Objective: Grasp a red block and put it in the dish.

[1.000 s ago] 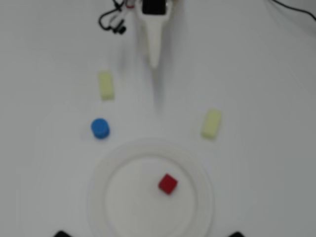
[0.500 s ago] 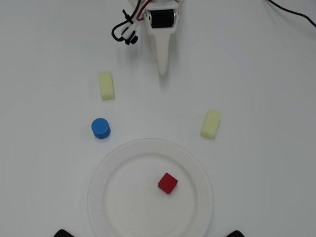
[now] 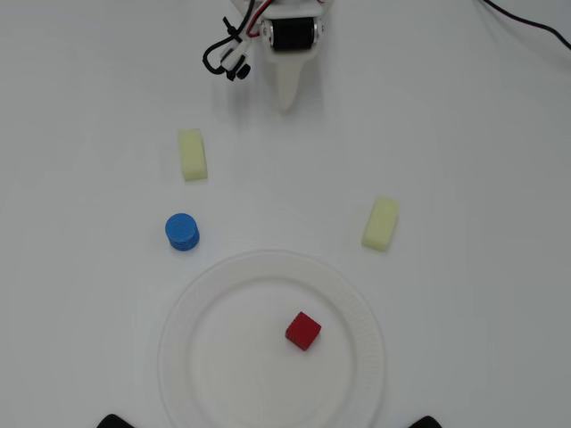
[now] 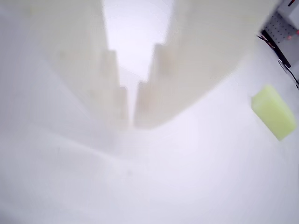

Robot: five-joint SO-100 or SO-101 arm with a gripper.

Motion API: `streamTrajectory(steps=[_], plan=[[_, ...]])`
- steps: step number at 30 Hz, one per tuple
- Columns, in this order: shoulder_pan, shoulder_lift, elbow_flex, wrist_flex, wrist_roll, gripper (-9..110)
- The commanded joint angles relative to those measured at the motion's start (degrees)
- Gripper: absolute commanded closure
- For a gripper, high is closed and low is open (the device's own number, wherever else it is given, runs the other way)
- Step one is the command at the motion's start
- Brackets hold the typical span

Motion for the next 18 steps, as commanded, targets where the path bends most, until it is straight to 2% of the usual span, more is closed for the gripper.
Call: streamTrajectory(steps=[1, 18], plan=[[-0.5, 10.7, 6.0, 2.9, 0.4, 101], [-0.4, 10.7, 6.0, 2.9, 0.3, 101]])
